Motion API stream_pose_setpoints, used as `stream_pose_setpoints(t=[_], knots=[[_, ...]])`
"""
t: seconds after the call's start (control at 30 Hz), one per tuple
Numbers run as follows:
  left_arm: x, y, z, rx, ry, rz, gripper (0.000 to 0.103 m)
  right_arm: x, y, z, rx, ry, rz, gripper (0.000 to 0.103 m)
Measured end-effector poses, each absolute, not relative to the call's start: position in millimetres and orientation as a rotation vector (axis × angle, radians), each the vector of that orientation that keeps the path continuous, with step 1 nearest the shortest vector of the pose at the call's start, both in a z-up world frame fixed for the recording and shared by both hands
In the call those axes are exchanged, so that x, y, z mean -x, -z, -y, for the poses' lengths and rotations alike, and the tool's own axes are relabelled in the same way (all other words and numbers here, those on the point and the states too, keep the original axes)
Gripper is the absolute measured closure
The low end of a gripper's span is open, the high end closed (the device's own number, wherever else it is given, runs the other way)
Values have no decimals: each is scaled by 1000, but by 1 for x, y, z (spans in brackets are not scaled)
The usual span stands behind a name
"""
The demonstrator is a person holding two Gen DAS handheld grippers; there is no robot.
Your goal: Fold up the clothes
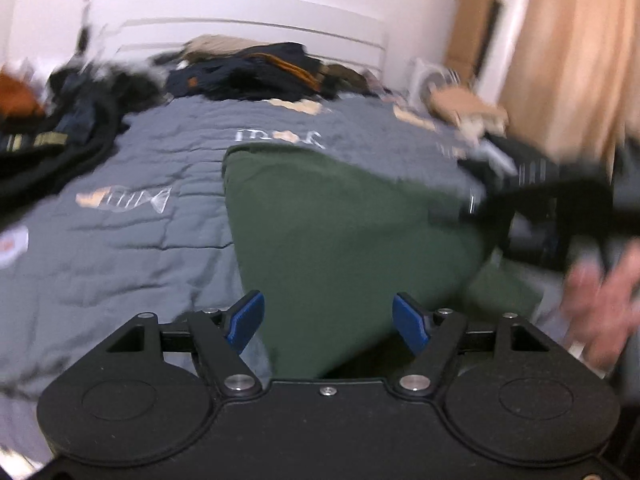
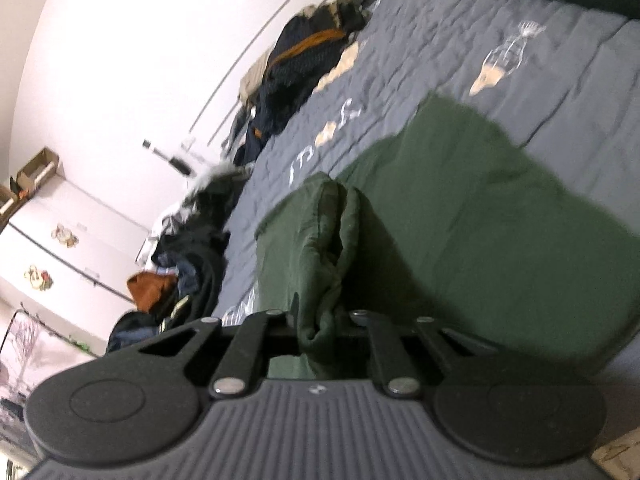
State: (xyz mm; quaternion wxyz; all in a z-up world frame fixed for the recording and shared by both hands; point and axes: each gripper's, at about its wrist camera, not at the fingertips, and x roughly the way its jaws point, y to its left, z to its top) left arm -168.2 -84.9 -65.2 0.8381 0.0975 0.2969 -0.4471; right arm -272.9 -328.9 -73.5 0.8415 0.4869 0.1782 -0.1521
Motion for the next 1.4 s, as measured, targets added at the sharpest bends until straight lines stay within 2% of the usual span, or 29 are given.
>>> stream_pose_setpoints(t=[0.13, 0.4, 0.83, 0.97, 1.2, 1.4], knots=[[184, 79, 103, -339, 967, -616, 32, 286, 70, 343, -1043, 353, -354, 93], [216, 98, 135, -598, 943, -481, 32, 314, 67, 364, -1044, 403, -314, 93], [231, 103, 165, -640, 985, -447, 32, 359, 75, 407, -1080, 553, -271, 93], [237, 107, 175, -708, 976, -393, 32, 362, 80, 412, -1064, 573, -305, 94], [242, 126, 181, -994, 863, -252, 31, 350, 107, 412, -1017, 644, -434, 94], [219, 117, 165, -965, 807, -307, 29, 346, 114, 407, -989, 631, -465, 94]])
